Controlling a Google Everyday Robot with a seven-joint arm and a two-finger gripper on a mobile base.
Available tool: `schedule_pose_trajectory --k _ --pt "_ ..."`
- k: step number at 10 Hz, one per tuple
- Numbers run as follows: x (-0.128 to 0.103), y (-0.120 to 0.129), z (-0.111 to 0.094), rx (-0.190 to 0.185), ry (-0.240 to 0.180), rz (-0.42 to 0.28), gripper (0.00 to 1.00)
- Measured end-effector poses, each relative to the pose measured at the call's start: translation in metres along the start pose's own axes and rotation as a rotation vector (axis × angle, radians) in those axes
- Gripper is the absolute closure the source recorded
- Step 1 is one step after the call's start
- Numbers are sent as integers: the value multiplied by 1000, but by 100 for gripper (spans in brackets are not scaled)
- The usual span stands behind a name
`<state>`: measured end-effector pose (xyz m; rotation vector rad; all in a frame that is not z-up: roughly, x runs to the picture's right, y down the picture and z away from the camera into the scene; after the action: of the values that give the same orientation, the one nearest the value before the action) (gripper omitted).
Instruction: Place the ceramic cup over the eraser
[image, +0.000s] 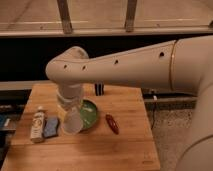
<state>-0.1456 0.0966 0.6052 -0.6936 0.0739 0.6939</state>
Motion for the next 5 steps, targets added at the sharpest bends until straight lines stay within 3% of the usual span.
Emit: schedule_pose_trajectory --k 1,5 --pt "-1 -2 1 11 14 9 100" --pt "-10 -57 -11 83 51 45 100"
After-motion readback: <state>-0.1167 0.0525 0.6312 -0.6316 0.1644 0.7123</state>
